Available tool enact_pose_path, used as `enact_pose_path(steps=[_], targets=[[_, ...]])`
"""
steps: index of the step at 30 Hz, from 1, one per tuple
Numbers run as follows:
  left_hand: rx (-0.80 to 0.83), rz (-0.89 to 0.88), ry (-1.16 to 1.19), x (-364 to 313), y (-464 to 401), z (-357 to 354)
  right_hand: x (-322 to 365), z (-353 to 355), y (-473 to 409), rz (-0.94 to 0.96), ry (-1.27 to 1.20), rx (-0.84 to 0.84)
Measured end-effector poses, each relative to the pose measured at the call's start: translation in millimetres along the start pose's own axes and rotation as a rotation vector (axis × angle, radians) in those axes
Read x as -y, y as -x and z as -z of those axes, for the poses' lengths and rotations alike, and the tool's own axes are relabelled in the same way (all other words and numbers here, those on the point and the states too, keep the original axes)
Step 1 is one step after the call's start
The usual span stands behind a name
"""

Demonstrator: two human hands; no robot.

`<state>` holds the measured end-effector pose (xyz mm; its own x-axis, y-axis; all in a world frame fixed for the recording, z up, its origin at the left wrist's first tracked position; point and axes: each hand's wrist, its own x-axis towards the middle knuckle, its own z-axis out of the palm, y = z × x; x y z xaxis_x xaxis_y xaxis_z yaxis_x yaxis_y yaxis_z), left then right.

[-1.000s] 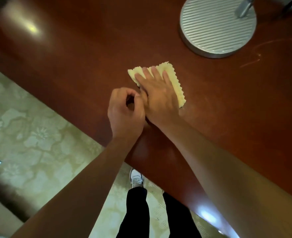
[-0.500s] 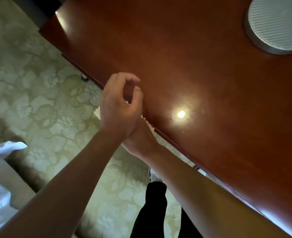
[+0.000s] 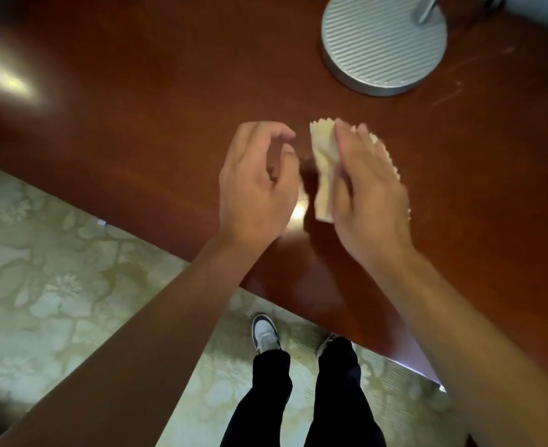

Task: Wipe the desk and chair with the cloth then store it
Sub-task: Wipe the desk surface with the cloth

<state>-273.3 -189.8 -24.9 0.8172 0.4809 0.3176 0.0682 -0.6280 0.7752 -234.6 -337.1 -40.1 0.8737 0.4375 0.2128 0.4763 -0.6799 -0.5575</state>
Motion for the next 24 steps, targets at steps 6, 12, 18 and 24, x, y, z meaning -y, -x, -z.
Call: enact_pose_path(steps=[6, 12, 18, 24], targets=[[0.15, -0.012, -0.12, 3, 10, -42, -27, -35, 37, -0.111, 0.315, 0.288], [0.215, -0.053, -0.245, -11, 11, -101, -92, 1, 9, -0.11, 0.358, 0.244], [0.25, -0.2, -0.297, -47, -2, -177, -175, 42, -65, -0.035, 0.417, 0.324], [0.187, -0.098, -0.267, -69, -38, -230, -201, 55, -84, 0.058, 0.354, 0.266]])
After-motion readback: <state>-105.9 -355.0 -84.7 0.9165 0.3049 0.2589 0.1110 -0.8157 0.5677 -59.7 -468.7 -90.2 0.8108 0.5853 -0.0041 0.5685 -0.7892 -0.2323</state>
